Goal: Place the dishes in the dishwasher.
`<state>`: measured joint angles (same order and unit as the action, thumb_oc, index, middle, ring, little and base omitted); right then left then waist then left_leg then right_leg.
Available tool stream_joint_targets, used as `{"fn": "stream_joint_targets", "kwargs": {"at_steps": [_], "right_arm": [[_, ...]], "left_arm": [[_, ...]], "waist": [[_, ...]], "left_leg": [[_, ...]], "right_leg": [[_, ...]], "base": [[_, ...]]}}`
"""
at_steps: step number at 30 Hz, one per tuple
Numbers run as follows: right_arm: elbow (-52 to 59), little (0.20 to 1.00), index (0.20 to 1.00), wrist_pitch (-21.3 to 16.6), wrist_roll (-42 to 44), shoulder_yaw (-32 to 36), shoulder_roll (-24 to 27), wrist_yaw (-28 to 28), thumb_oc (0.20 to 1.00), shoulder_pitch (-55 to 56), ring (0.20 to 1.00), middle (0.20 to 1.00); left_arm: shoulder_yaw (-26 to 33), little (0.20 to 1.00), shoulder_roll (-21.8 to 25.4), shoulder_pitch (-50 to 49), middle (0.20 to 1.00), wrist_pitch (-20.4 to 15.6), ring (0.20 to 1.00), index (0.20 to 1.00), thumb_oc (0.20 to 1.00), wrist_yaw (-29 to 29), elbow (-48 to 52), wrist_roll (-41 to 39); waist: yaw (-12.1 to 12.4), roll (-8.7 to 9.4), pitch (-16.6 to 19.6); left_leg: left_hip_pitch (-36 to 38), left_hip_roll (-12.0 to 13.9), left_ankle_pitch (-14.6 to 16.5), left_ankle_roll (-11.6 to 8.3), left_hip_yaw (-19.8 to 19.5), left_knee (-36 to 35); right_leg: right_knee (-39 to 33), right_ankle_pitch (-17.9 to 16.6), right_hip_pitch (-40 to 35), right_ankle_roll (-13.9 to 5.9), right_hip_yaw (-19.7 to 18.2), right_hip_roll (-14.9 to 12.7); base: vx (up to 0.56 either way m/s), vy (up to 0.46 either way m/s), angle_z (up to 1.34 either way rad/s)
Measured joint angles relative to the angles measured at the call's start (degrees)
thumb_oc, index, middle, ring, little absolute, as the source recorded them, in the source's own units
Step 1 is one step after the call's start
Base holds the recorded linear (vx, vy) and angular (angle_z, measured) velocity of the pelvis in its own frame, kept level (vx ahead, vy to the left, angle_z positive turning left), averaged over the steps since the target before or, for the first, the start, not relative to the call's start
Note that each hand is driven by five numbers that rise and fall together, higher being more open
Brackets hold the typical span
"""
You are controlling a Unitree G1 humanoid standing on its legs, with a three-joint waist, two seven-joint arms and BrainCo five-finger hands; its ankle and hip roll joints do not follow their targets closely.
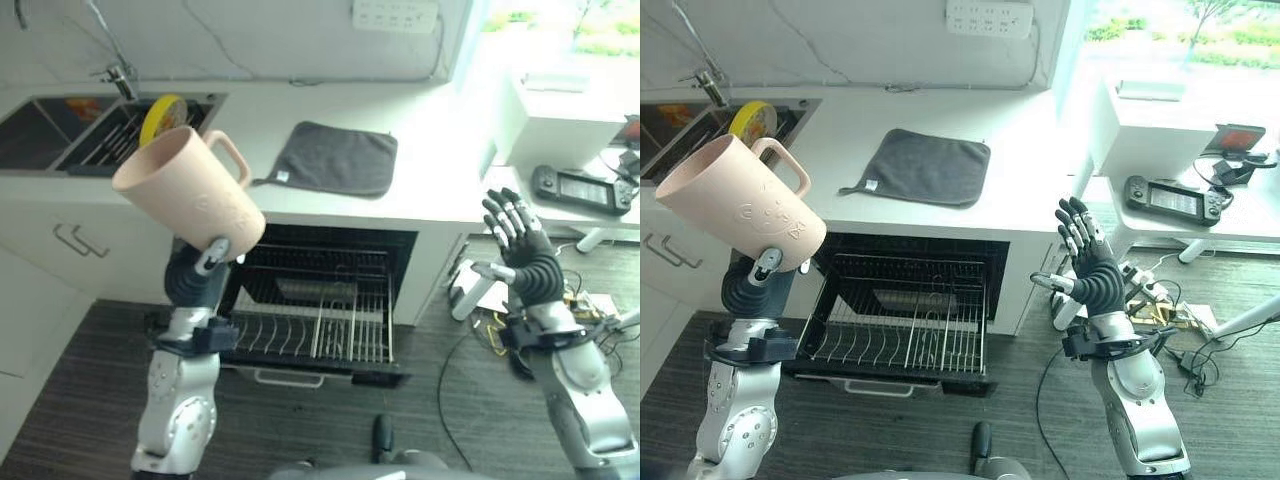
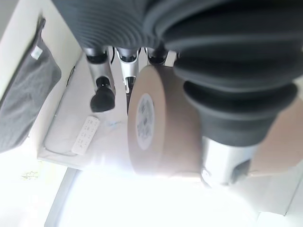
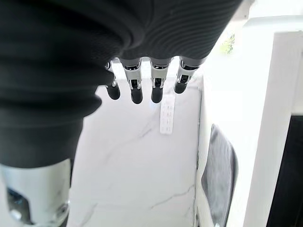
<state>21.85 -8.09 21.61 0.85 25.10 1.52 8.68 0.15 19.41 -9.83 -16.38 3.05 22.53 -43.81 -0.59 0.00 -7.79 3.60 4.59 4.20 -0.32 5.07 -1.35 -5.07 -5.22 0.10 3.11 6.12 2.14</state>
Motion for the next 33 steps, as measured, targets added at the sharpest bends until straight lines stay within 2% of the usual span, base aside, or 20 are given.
{"fn": "stream_joint_targets", "kwargs": {"at_steps": [3, 5, 8, 11, 12, 14, 15, 16, 18, 19, 20, 21, 22, 24, 25, 26, 28, 29, 30, 33], "right_arm": [[0.13, 1.0, 1.0, 0.17, 1.12, 0.84, -0.14, 0.7, 1.0, 3.13, 1.0, 1.0], [0.11, 1.0, 1.0, 0.19, 1.55, 1.29, -0.19, 1.18, 1.0, 3.47, 1.0, 1.0], [0.12, 1.0, 1.0, 0.13, 2.04, 1.45, -0.08, 2.02, 1.0, 3.32, 1.0, 1.0], [0.1, 1.0, 1.0, 0.07, 2.01, 1.56, 0.17, 1.96, 1.0, 1.38, 1.0, 1.0], [0.14, 1.0, 1.0, 0.08, 2.01, 1.6, 0.17, 1.93, 1.0, 0.66, 1.0, 1.0], [0.26, 1.0, 1.0, 0.03, 2.04, 2.4, 0.1, 1.92, 1.0, -0.32, 1.0, 1.0], [0.21, 1.0, 1.0, 0.01, 2.04, 2.82, 0.1, 1.94, 1.0, -0.36, 1.0, 1.0], [0.02, 1.0, 1.0, 0.03, 2.05, 4.11, 0.23, 1.89, 1.0, -0.05, 1.0, 1.0], [0.03, 1.0, 1.0, 0.02, 2.21, 4.81, 1.77, 1.91, 1.0, -0.81, 1.0, 1.0], [0.13, 1.0, 1.0, 0.0, 2.23, 5.18, 3.49, 1.96, 1.0, -0.78, 1.0, 1.0], [0.37, 1.0, 1.0, -0.01, 2.24, 6.4, 4.52, 2.02, 1.0, -0.78, 1.0, 1.0], [0.34, 1.0, 1.0, -0.02, 2.25, 7.41, 3.32, 1.82, 1.0, -0.41, 1.0, 1.0], [0.87, 1.0, 1.0, 0.15, 2.25, 7.3, 0.9, 1.57, 1.0, 0.77, 1.0, 1.0], [1.36, 1.0, 1.0, 0.16, 2.21, 6.44, -1.92, 1.67, 1.0, 2.75, 1.0, 1.0], [1.38, 1.0, 1.0, 0.15, 2.2, 6.36, -3.35, 1.6, 1.0, 3.83, 1.0, 1.0], [1.4, 1.0, 1.0, 0.14, 2.2, 6.24, -4.46, 1.53, 1.0, 4.34, 1.0, 1.0], [1.4, 1.0, 1.0, 0.0, 2.2, 5.62, -6.92, 1.92, 1.0, 5.44, 1.0, 1.0], [1.4, 1.0, 1.0, 0.01, 2.21, 4.67, -7.38, 2.17, 1.0, 4.77, 1.0, 1.0], [1.43, 1.0, 1.0, 0.03, 2.21, 4.12, -7.36, 2.71, 1.0, 4.36, 1.0, 1.0], [0.97, 1.0, 1.0, 0.14, 2.21, 2.0, -7.06, 2.05, 1.0, 0.99, 1.0, 1.0]], "left_arm": [[0.03, 0.2, -0.04, -0.99, 0.2, -0.07, 0.2, 0.2, 0.2, 0.01, 0.02, -0.02], [0.02, 0.2, -0.25, -1.43, 0.2, -0.05, 0.2, 0.2, 0.2, 0.01, 0.01, -0.02], [0.05, 0.2, -0.54, -2.15, 0.2, -0.11, 0.2, 0.2, 0.2, 0.3, -0.5, -0.04], [0.24, 0.2, -0.65, -3.54, 0.2, -1.4, 0.2, 0.2, 0.2, 1.22, -0.51, -0.05], [0.23, 0.2, -0.48, -3.43, 0.2, -1.53, 0.2, 0.2, 0.2, 1.37, -0.53, -0.05], [0.04, 0.2, -0.17, -2.84, 0.2, -2.21, 0.2, 0.2, 0.2, 1.65, -0.69, -0.07], [-0.08, 0.2, -0.12, -2.06, 0.2, -2.66, 0.2, 0.2, 0.2, 1.77, -0.92, -0.08], [-0.34, 0.2, -0.2, 0.68, 0.2, -2.99, 0.2, 0.2, 0.2, 1.74, -2.47, -0.09], [-0.69, 0.2, -0.89, 2.0, 0.2, -4.04, 0.2, 0.2, 0.2, 1.68, -2.94, -0.07], [-0.89, 0.2, -1.06, 2.11, 0.2, -4.08, 0.2, 0.2, 0.2, 1.89, -2.87, -0.04], [-0.89, 0.2, -1.62, 2.2, 0.2, -4.28, 0.2, 0.2, 0.2, 2.2, -2.78, -0.05], [-0.75, 0.2, -1.68, 2.79, 0.2, -4.52, 0.2, 0.2, 0.2, 2.56, -3.41, -0.05], [-0.55, 0.2, -1.67, 3.35, 0.2, -4.53, 0.2, 0.2, 0.2, 2.8, -4.02, -0.12], [-0.17, 0.2, -0.93, 3.61, 0.2, -4.41, 0.2, 0.2, 0.2, 3.64, -4.73, -0.11], [-0.14, 0.2, 0.11, 3.62, 0.2, -4.4, 0.2, 0.2, 0.2, 4.12, -4.68, -0.1], [-0.08, 0.2, 1.17, 3.65, 0.2, -4.4, 0.2, 0.2, 0.2, 4.49, -4.62, -0.1], [-0.05, 0.2, 3.5, 3.59, 0.2, -3.71, 0.2, 0.2, 0.2, 4.99, -4.54, 0.03], [0.37, 0.2, 4.18, 3.51, 0.2, -3.42, 0.2, 0.2, 0.2, 4.97, -4.57, 0.12], [0.5, 0.2, 4.64, 3.62, 0.2, -3.23, 0.2, 0.2, 0.2, 4.71, -4.69, 0.42], [0.44, 0.2, 5.95, 5.35, 0.2, -3.21, 0.2, 0.2, 0.2, 3.69, -4.64, 5.56]], "waist": [[-1.25, -1.21, 0.15], [-1.33, -2.13, 0.11], [-0.17, -1.11, -0.63], [-0.33, -1.5, -1.01], [-0.54, -1.27, -1.16], [-2.09, -1.12, -1.31], [-2.5, -1.22, -1.4], [-2.77, -1.31, -1.49], [-3.56, -1.79, -1.38], [-4.33, -2.93, -1.31], [-4.68, -5.65, -1.27], [-5.4, -6.63, -1.25], [-5.31, -4.37, -1.59], [-5.19, -0.21, -1.7], [-4.87, 1.61, -1.46], [-4.49, 2.91, -1.46], [-3.17, 5.46, -1.42], [-2.7, 6.02, -1.39], [-2.64, 6.47, -1.24], [-2.15, 6.5, -1.22]], "left_leg": [[-1.79, 0.86, -0.6, -0.1, 0.24, 1.11], [-2.72, 1.03, -1.66, -1.62, 0.18, 2.18], [-6.81, -1.26, -2.8, -2.81, 0.04, 11.32], [-6.27, -1.83, -2.97, -2.07, 0.52, 10.98], [-5.38, -1.06, -2.64, -2.11, 1.3, 9.0], [-1.99, 4.38, -3.6, -3.86, 5.11, -0.91], [-1.36, 7.99, -4.19, -4.83, 5.43, -3.94], [-1.68, 11.44, -5.28, -6.51, 6.32, -3.93], [-1.62, 10.21, -5.43, -6.4, 4.82, -3.95], [-1.39, 9.41, -5.87, -5.83, 4.88, -3.92], [-1.33, 9.18, -7.71, -4.7, 4.84, -3.65], [-1.22, 8.23, -6.92, -9.06, 5.67, -3.71], [-1.55, 4.42, -6.19, -6.23, 5.68, -4.07], [-1.45, -1.0, -5.63, -3.4, 5.43, -3.97], [-1.45, -2.79, -5.84, -2.7, 5.08, -3.71], [-1.43, -3.64, -5.9, -2.05, 4.94, -3.7], [-1.45, -4.46, -5.65, -1.43, 5.34, -3.67], [-1.4, -4.21, -5.54, -1.25, 6.0, -3.67], [-1.22, -4.15, -5.47, -1.15, 6.42, -3.66], [-0.76, -3.2, -5.35, -0.99, 6.41, -3.67]], "right_leg": [[1.01, 1.37, 1.72, 0.46, 0.79, 0.41], [1.71, 1.64, 2.28, -0.32, 0.95, 0.42], [3.23, 3.34, 1.99, -1.0, 1.33, -2.51], [3.08, 3.23, 0.69, -0.47, 2.0, -4.55], [3.05, 3.19, 0.58, -0.52, 2.09, -5.19], [2.95, 3.39, 0.14, -1.14, 2.88, -6.05], [2.66, 3.06, 0.18, -1.85, 2.7, -6.29], [2.02, 2.41, 0.19, -3.42, 2.62, -7.41], [1.14, 1.27, 0.28, -6.25, 1.99, -9.75], [0.42, 0.64, 0.09, -8.02, 1.64, -10.17], [0.06, 0.14, -0.02, -9.48, 1.56, -9.55], [0.26, -0.12, 0.13, -11.37, 1.64, -10.56], [0.58, -0.28, 0.35, -11.86, 2.03, -14.05], [0.99, -0.62, 0.29, -12.77, 1.84, -19.61], [1.54, -0.67, 0.22, -12.69, 2.49, -21.23], [2.4, -0.67, 0.36, -12.69, 2.64, -21.85], [4.28, -2.39, 2.2, -12.93, 5.49, -22.53], [5.05, -3.17, 2.57, -13.61, 6.58, -22.5], [5.23, -3.74, 2.74, -13.18, 7.5, -22.26], [3.3, -4.17, 1.38, -13.1, 7.23, -21.01]], "base": [[0.02, -0.11, 0.06], [-0.03, -0.084, 0.13], [-0.04, 0.034, 0.18], [-0.03, 0.239, 0.15], [-0.04, 0.363, 0.17], [-0.05, 0.327, 0.19], [-0.11, 0.6, 0.09], [-0.1, 0.518, -0.03], [-0.08, 0.427, -0.15], [-0.06, 0.511, -0.18], [-0.03, 0.544, -0.04], [-0.01, 0.544, 0.08], [0.0, 0.389, 0.23], [-0.01, 0.314, 0.25], [-0.04, 0.274, 0.23], [-0.09, 0.271, 0.17], [-0.09, 0.167, -0.07], [-0.08, 0.062, -0.22], [-0.1, 0.018, -0.28], [-0.1, -0.086, -0.06]]}}
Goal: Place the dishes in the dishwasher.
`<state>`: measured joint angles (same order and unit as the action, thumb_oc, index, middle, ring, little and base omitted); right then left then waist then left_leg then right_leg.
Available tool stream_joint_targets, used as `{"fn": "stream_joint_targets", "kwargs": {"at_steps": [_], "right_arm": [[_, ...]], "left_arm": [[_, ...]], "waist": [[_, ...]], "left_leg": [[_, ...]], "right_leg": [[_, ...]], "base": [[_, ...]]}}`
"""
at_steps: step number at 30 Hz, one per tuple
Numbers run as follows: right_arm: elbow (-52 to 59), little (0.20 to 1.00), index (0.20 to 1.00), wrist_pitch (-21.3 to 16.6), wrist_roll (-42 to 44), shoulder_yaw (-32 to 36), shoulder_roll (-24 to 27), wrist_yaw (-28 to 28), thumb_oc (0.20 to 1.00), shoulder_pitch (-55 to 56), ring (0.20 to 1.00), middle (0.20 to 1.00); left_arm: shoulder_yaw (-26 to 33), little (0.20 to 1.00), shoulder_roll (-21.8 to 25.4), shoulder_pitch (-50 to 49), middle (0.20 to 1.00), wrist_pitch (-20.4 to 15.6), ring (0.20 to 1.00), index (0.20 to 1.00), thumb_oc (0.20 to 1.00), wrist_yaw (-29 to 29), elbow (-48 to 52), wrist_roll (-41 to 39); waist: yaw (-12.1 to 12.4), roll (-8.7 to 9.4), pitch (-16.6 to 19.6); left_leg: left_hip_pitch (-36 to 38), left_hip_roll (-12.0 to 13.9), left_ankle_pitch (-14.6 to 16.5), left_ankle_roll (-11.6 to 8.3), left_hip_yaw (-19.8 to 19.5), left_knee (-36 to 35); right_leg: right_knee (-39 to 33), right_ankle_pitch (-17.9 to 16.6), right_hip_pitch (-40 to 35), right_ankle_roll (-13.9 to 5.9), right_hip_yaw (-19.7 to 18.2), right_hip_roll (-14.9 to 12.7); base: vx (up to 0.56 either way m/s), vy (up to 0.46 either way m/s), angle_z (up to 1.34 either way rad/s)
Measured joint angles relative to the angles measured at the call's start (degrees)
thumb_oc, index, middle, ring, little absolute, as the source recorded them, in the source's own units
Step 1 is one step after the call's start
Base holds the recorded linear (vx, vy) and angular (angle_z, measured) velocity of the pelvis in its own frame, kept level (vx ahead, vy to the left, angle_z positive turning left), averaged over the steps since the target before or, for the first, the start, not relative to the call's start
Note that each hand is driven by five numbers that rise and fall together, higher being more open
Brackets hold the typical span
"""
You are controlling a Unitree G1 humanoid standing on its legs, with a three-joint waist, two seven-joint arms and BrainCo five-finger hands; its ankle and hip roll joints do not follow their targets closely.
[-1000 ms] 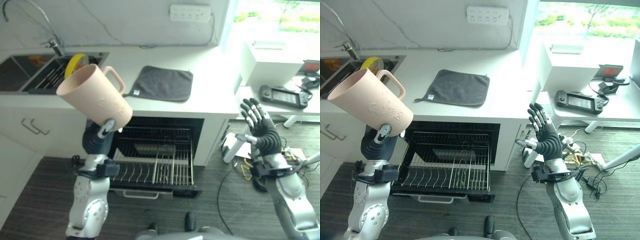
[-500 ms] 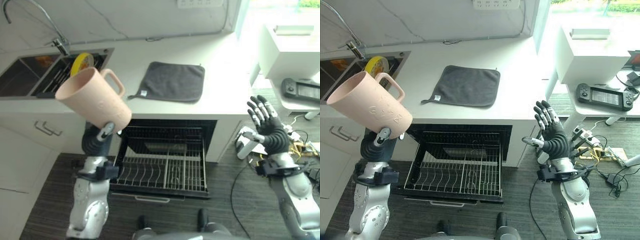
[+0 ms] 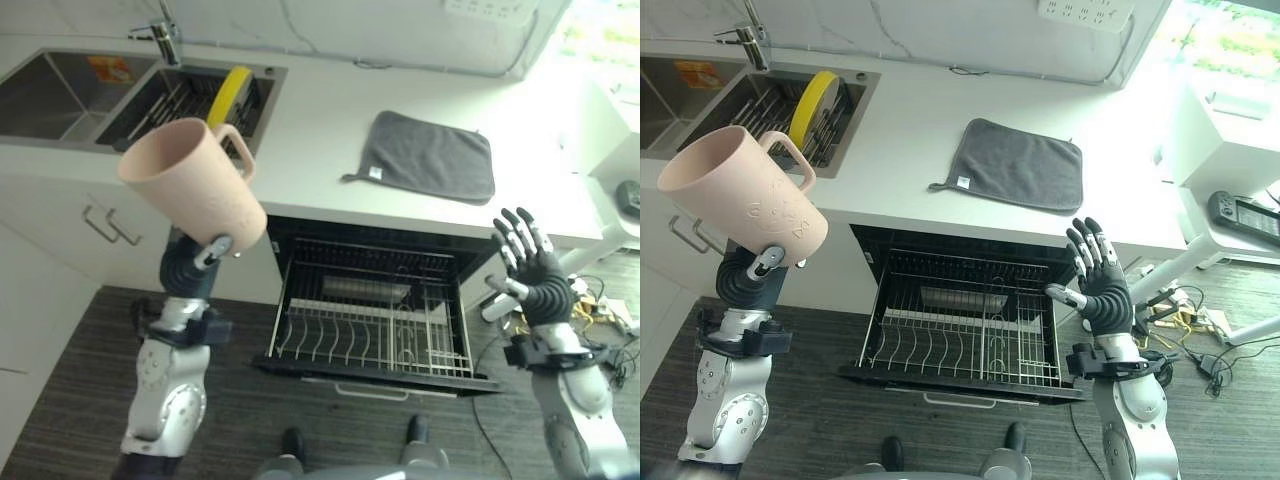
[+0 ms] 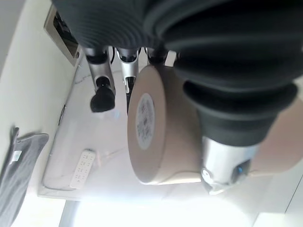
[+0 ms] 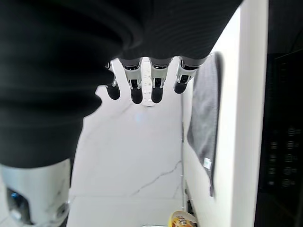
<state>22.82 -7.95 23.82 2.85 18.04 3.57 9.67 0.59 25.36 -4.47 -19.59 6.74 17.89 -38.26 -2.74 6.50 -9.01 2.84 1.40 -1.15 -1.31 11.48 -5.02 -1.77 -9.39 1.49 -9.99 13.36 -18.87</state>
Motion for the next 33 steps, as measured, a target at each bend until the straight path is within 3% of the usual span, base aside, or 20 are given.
{"fn": "stream_joint_targets", "kwargs": {"at_steps": [3, 7, 13, 16, 22, 33], "right_arm": [[-2.17, 1.0, 1.0, 0.93, 0.01, -5.2, 2.77, -1.95, 1.0, -10.49, 1.0, 1.0], [-1.97, 1.0, 1.0, 2.29, 1.26, -5.13, 6.47, -2.9, 1.0, -12.9, 1.0, 1.0], [-1.93, 1.0, 1.0, 4.05, 4.49, -4.97, 7.34, -3.04, 1.0, -11.76, 1.0, 1.0], [-1.8, 1.0, 1.0, 4.95, 4.54, -11.16, 8.19, -3.32, 1.0, -15.48, 1.0, 1.0], [-0.86, 1.0, 1.0, 6.31, 4.53, -14.39, 8.02, -3.42, 1.0, -16.81, 1.0, 1.0], [-0.91, 1.0, 1.0, 8.8, 5.16, -19.55, 5.13, -3.62, 1.0, -18.78, 1.0, 1.0]], "left_arm": [[-4.31, 0.2, 1.53, 4.97, 0.2, 1.37, 0.2, 0.2, 0.2, -6.08, -0.17, 9.7], [-5.76, 0.2, 1.39, 4.57, 0.2, 2.42, 0.2, 0.2, 0.2, -11.96, -1.15, 21.67], [-9.33, 0.2, 0.27, 6.27, 0.2, 1.98, 0.2, 0.2, 0.2, -23.18, -4.93, 38.03], [-14.87, 0.2, -0.83, 10.58, 0.2, 2.55, 0.2, 0.2, 0.2, -28.78, -9.2, 43.64], [-16.73, 0.2, -3.01, 11.98, 0.2, 4.35, 0.2, 0.2, 0.2, -34.17, -10.42, 46.28], [-21.12, 0.2, -2.95, 12.13, 0.2, 6.14, 0.2, 0.2, 0.2, -34.06, -11.58, 46.34]], "waist": [[2.0, -0.34, 0.06], [1.84, -3.54, 0.67], [0.47, -5.06, 1.72], [0.41, -6.85, 3.43], [0.39, -7.56, 4.88], [0.52, -6.73, 6.24]], "left_leg": [[0.22, 1.37, -0.58, -1.64, 0.07, -0.04], [0.96, 5.17, -1.07, -3.36, -0.2, -0.06], [1.58, 7.97, -1.28, -3.73, -0.27, -0.04], [1.88, 8.27, -1.4, -3.92, -0.12, -0.04], [2.44, 8.62, -1.34, -3.82, 0.07, -0.05], [2.52, 8.5, -1.18, -3.58, 0.16, -0.06]], "right_leg": [[-3.31, 1.13, -2.33, -1.75, 2.16, 1.65], [-3.31, 2.39, -3.41, -0.19, 2.68, 5.64], [-3.32, 3.15, -3.99, 1.39, 2.77, 8.68], [-3.32, 3.04, -4.11, 1.54, 2.66, 8.93], [-3.31, 3.13, -4.32, 1.89, 2.15, 9.37], [-3.31, 3.08, -4.3, 2.01, 1.79, 9.29]], "base": [[-0.04, -0.103, 0.01], [0.02, -0.128, -0.01], [0.0, -0.105, -0.04], [-0.01, -0.075, -0.04], [0.01, -0.018, -0.03], [0.02, 0.0, -0.01]]}}
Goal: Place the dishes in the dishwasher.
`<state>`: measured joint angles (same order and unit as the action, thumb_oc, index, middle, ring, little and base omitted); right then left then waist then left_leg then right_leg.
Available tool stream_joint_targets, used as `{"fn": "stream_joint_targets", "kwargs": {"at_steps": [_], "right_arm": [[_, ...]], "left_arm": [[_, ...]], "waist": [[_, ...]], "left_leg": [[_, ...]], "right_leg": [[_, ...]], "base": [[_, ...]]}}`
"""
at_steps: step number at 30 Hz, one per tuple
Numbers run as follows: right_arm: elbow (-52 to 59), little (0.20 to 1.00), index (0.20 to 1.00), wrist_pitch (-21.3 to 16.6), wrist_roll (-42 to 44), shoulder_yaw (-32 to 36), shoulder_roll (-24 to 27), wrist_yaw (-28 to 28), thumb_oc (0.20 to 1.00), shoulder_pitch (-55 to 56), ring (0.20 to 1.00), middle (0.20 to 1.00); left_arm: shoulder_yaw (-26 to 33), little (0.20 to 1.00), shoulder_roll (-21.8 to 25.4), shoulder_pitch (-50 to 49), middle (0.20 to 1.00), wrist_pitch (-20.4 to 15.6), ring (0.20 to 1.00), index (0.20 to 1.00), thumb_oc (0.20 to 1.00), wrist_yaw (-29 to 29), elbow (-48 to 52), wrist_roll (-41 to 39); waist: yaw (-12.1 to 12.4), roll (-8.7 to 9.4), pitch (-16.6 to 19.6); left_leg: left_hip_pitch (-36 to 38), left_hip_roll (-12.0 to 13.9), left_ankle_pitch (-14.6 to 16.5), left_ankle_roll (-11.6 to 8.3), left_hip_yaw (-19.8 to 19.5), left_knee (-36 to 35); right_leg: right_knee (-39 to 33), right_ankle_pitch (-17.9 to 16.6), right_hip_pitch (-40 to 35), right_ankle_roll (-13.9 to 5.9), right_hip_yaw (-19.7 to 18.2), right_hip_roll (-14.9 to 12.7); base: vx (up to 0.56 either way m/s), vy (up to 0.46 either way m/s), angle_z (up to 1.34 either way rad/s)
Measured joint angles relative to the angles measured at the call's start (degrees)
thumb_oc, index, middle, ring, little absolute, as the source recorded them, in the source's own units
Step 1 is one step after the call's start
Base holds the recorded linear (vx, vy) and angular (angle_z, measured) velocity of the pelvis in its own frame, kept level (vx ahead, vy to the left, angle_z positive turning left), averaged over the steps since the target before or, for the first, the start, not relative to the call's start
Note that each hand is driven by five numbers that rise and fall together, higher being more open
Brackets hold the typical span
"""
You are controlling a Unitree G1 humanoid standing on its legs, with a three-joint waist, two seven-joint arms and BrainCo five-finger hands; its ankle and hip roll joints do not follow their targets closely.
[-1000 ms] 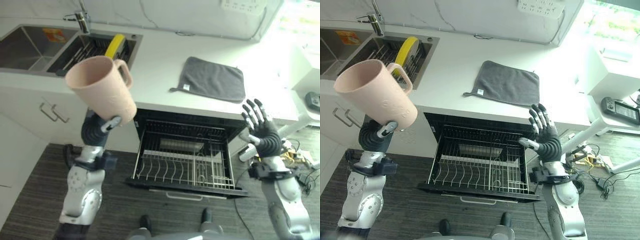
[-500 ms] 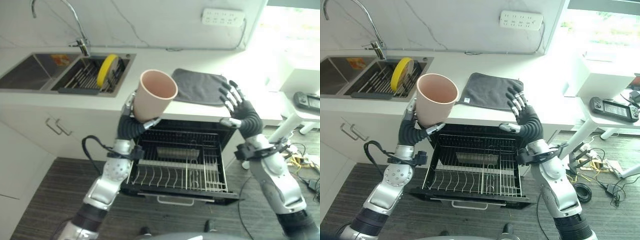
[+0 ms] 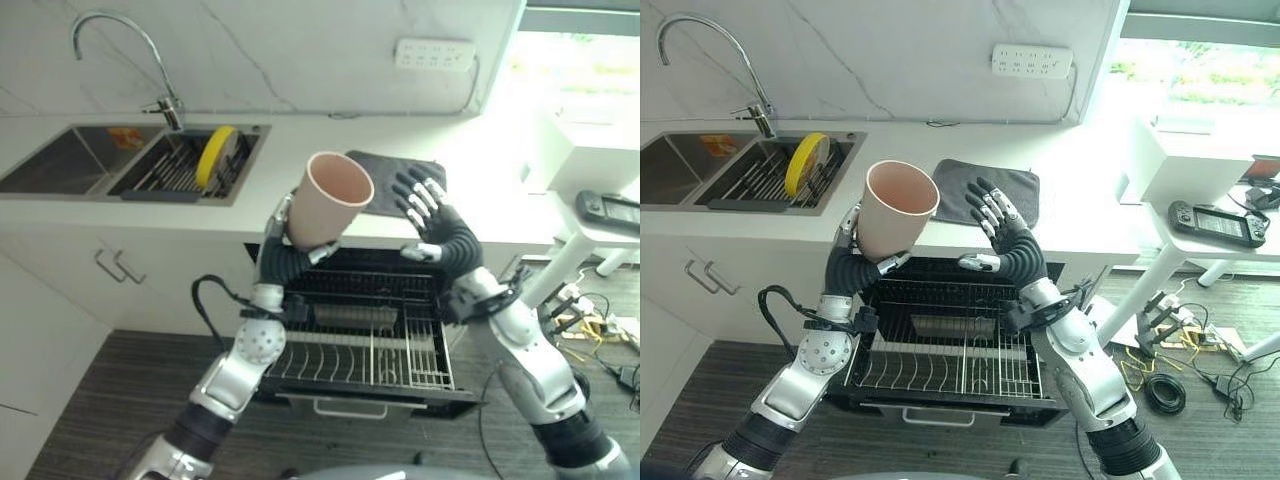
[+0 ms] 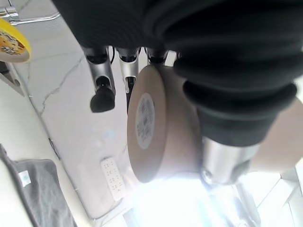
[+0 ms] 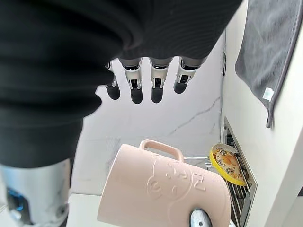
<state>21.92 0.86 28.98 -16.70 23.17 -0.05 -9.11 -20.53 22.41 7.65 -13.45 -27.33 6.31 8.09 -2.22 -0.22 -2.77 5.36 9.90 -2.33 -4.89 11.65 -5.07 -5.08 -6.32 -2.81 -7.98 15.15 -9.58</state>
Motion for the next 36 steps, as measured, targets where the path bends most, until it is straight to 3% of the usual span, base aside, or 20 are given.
{"fn": "stream_joint_targets", "kwargs": {"at_steps": [18, 36], "right_arm": [[-0.18, 1.0, 1.0, 1.35, -0.18, -3.81, -1.83, -6.87, 1.0, -4.94, 1.0, 1.0], [-2.96, 1.0, 1.0, 2.45, -2.87, -5.12, -2.07, -9.12, 1.0, -9.03, 1.0, 1.0]], "left_arm": [[-4.89, 0.2, 0.45, 0.13, 0.2, 1.16, 0.2, 0.2, 0.2, 6.03, 0.33, 2.09], [-6.42, 0.2, 0.46, 1.96, 0.2, 2.26, 0.2, 0.2, 0.2, 4.47, -0.54, 1.98]], "waist": [[1.91, 0.32, 0.21], [1.81, 0.32, 0.21]], "left_leg": [[0.36, 0.02, -0.06, -0.1, -0.32, 0.0], [0.41, 0.02, 0.12, 0.17, -0.23, 0.0]], "right_leg": [[0.0, 0.2, -0.95, 0.02, 0.96, -0.1], [-0.01, 0.27, -0.89, 0.03, 0.81, -0.09]], "base": [[0.02, -0.006, 0.02], [0.01, -0.002, 0.0]]}}
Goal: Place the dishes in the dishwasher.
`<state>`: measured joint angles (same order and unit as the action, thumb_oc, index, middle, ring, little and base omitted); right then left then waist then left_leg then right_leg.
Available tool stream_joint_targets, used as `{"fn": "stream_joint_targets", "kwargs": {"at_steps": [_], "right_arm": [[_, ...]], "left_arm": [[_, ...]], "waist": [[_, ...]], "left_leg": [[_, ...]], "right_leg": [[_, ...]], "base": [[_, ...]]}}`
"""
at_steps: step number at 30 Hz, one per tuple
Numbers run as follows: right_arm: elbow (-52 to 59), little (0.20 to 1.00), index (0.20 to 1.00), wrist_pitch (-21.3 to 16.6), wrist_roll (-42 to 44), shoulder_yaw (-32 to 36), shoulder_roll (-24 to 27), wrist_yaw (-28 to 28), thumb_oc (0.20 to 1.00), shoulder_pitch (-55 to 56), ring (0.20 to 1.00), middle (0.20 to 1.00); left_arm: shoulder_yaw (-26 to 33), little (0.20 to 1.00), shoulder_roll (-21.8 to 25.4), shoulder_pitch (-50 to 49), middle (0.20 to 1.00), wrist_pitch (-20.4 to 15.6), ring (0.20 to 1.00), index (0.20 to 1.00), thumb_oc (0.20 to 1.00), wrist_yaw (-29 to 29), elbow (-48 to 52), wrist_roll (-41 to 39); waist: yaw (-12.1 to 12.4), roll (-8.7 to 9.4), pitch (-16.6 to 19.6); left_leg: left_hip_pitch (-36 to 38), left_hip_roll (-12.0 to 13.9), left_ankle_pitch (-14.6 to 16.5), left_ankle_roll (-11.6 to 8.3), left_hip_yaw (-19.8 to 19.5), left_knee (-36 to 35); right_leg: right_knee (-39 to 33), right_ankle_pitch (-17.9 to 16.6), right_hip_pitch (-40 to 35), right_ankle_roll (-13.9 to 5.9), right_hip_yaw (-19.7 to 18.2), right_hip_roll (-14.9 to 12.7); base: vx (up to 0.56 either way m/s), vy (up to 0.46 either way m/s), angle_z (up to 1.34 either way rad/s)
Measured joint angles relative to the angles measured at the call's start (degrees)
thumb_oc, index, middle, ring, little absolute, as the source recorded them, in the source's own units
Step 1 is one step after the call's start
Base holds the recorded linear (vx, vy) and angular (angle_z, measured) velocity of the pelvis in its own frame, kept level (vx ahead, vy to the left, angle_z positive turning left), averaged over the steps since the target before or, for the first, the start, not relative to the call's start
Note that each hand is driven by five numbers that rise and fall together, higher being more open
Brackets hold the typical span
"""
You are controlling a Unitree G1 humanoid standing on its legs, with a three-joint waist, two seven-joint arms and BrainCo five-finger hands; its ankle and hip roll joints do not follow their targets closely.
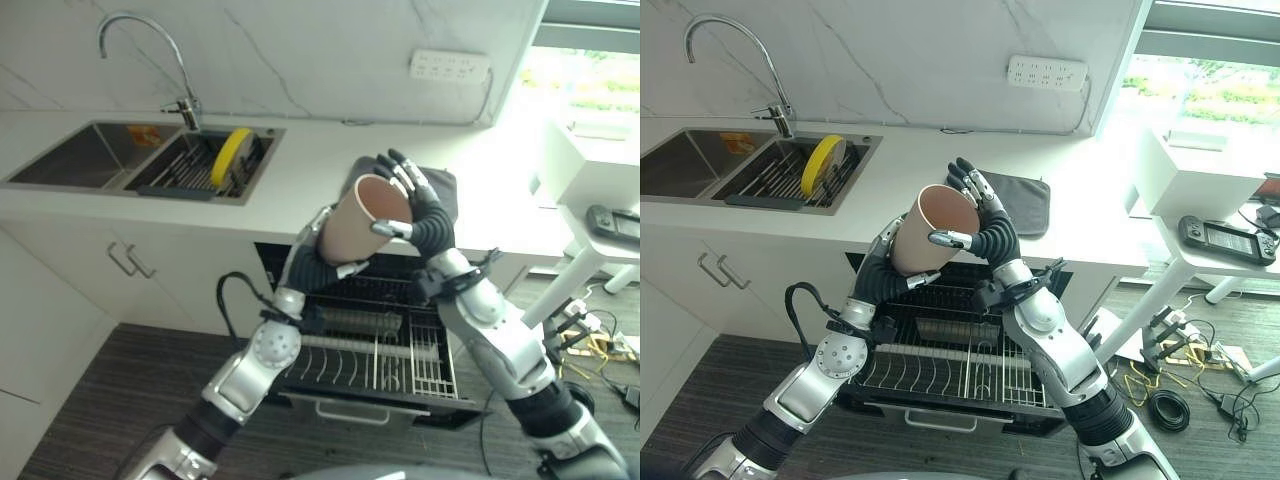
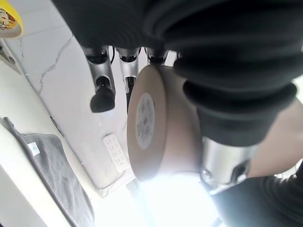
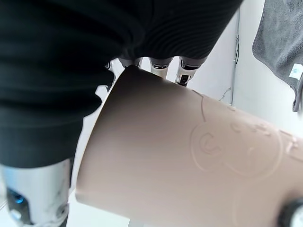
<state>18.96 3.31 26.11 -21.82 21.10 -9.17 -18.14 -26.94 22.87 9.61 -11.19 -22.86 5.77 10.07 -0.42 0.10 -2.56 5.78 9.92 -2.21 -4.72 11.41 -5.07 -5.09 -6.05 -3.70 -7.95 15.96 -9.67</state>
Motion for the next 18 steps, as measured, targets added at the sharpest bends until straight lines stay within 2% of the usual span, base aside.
{"fn": "stream_joint_targets", "kwargs": {"at_steps": [18], "right_arm": [[0.04, 1.0, 1.0, 1.21, -3.72, 0.23, 0.21, 2.25, 1.0, 0.06, 1.0, 1.0]], "left_arm": [[2.87, 0.2, -0.09, -0.05, 0.2, 0.19, 0.2, 0.2, 0.2, -0.06, 0.42, -2.7]], "waist": [[0.06, -0.09, -0.03]], "left_leg": [[0.05, -0.02, 0.0, 0.0, -0.05, 0.0]], "right_leg": [[0.0, 0.0, -0.07, 0.0, 0.01, -0.02]], "base": [[-0.02, 0.005, 0.0]]}}
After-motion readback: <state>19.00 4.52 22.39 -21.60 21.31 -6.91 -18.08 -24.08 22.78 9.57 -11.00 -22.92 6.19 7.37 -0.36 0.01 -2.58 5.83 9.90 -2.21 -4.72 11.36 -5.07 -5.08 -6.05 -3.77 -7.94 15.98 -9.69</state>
